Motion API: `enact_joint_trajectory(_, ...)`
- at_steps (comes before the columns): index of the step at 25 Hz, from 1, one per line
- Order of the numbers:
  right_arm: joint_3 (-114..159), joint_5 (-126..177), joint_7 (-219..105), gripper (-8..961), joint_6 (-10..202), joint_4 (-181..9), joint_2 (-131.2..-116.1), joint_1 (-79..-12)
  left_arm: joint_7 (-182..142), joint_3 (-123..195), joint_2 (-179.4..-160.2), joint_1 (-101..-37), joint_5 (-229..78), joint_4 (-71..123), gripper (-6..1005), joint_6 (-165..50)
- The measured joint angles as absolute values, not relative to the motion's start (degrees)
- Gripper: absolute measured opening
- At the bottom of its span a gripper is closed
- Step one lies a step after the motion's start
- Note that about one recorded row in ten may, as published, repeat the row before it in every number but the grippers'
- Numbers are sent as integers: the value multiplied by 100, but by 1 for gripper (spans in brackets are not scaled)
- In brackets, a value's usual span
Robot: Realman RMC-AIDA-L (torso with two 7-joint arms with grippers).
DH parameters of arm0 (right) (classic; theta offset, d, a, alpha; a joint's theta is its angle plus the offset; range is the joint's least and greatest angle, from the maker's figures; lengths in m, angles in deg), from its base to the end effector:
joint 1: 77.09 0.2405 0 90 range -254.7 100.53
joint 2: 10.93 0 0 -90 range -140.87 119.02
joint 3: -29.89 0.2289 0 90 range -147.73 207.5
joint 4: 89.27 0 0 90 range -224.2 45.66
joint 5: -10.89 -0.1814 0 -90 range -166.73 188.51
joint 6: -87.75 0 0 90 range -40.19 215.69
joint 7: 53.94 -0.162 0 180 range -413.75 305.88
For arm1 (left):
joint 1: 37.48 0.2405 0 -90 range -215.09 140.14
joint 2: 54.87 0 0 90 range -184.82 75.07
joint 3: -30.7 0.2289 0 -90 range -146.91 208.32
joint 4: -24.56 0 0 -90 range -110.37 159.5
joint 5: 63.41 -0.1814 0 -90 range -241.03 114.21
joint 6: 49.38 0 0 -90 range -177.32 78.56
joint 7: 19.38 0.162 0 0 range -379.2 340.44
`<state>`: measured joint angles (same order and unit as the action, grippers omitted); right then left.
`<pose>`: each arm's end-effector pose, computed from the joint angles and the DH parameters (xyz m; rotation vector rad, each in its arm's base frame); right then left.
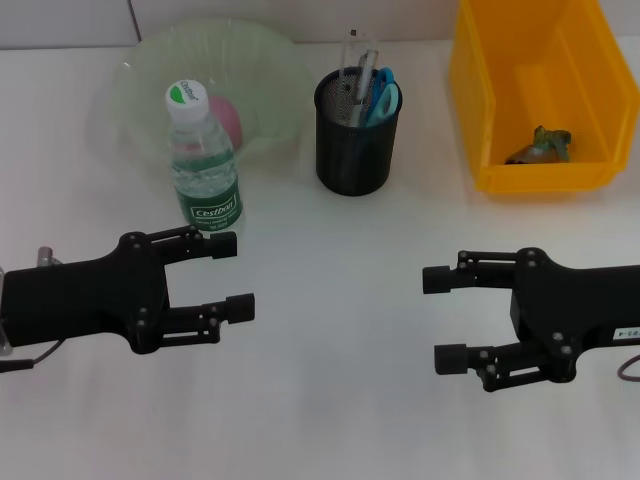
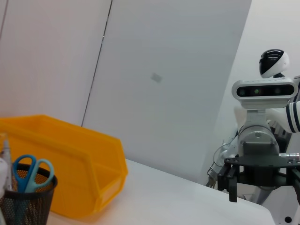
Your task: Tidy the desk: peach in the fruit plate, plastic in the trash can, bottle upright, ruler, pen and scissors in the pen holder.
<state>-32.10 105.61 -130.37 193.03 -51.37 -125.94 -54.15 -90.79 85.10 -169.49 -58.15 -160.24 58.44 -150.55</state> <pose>0.1948 0.2338 0.0015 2.8758 -0.4381 -0.9697 -0.2231 0.2414 0.0082 -2.8257 -0.5261 -0.9750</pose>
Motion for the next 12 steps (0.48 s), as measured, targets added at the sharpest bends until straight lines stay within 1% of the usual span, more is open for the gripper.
enact_joint_trajectory(4,-3197,10545,-12904,815,19247,-5301,-12672,-5387,-9049,8499,-16977,-5780,-16068,5850,785,-15061)
enact_joint_trajectory(12,-2953,10548,-12821,815,19245,-5311,-12779,-5360,-9007,8514,-16983,-5722,-16084,5876,786,-15099)
